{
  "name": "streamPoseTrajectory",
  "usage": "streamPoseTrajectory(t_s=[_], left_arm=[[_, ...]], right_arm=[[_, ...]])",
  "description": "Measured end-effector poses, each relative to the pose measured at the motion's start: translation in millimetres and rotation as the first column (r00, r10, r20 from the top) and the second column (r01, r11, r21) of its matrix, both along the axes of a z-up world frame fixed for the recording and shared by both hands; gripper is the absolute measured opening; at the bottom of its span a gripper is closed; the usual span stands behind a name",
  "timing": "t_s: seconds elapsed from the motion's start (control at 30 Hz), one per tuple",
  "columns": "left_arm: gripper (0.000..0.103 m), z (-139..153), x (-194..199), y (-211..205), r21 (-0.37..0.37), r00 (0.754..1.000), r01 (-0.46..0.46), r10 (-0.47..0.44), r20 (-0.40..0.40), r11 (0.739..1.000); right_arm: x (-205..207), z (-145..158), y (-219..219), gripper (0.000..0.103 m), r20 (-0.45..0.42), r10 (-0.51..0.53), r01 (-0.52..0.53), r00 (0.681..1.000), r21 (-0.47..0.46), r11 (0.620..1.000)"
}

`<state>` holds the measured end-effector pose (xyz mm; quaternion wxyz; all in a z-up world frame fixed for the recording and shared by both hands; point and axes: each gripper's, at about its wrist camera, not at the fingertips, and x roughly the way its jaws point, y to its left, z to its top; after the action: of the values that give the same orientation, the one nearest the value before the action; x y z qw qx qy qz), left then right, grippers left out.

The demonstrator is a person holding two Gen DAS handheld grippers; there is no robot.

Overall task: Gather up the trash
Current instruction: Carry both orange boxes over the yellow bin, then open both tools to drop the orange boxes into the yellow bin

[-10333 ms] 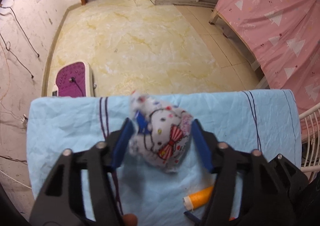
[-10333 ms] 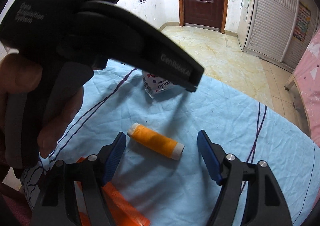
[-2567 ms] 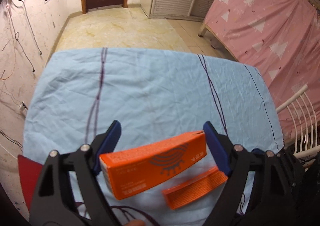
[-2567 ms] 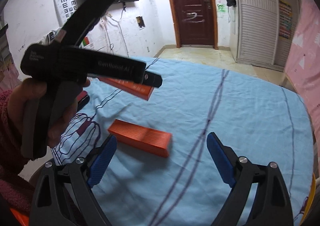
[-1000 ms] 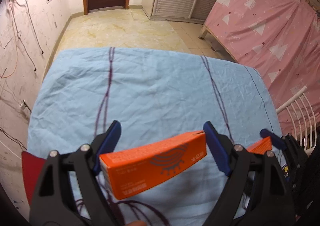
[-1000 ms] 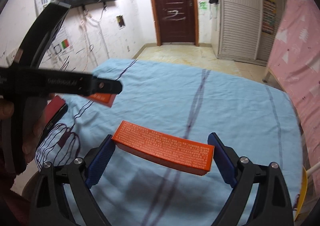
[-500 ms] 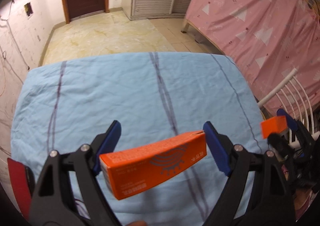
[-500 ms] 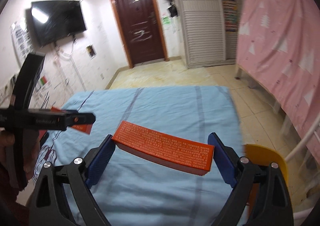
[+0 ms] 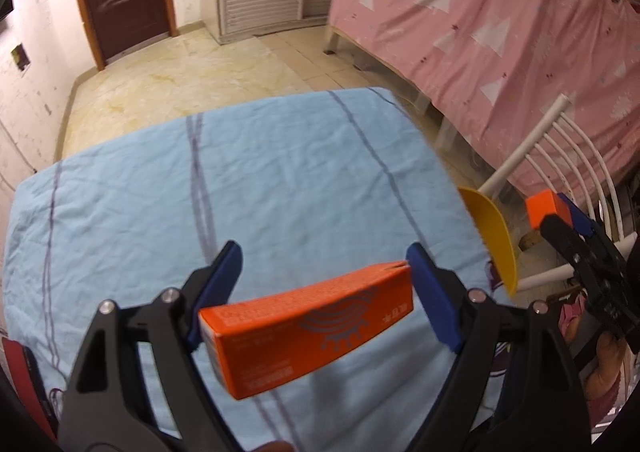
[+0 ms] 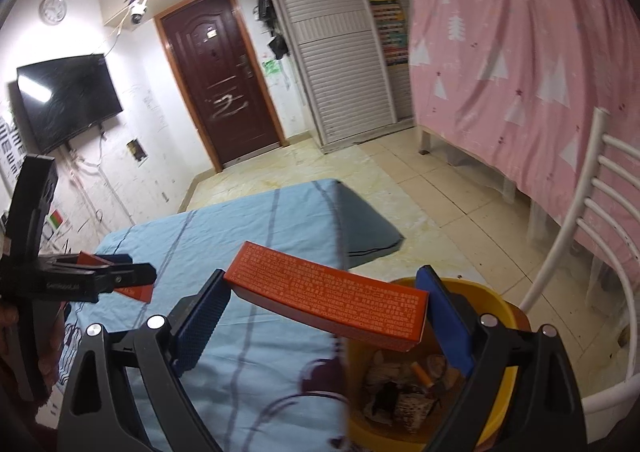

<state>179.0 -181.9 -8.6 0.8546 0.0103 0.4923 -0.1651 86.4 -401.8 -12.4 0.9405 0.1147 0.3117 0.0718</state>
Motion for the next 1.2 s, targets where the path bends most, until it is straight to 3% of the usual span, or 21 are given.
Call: streamPoseTrajectory(t_s=[0.33,0.7,0.87,1.03,1.2], left_arm=[[0.080,1,0,-57,-0.025,0.997,0.070,-0.071,-0.008,0.997],[0.080,5,7,-124,-0.070,0.992,0.123,-0.124,-0.005,0.990],[0.080,-1,8,-154,-0.106,0.987,0.159,-0.161,-0.014,0.982],[0.080,-18,6,-182,-0.137,0.976,0.204,-0.211,-0.044,0.969],[0.081,-28,3,-207,-0.151,0.963,0.255,-0.265,-0.047,0.955]], right_arm=[[1,-30,-65,0.086,-0.038,-0.103,0.106,0.994,0.098,0.989],[18,-68,-94,0.091,-0.121,-0.118,0.141,0.986,0.198,0.970],[5,-71,-128,0.093,-0.107,-0.200,0.222,0.974,0.256,0.941],[-18,-73,-170,0.093,-0.091,-0.327,0.339,0.941,0.300,0.892],[-29,-72,-193,0.093,-0.079,-0.386,0.391,0.919,0.301,0.870]])
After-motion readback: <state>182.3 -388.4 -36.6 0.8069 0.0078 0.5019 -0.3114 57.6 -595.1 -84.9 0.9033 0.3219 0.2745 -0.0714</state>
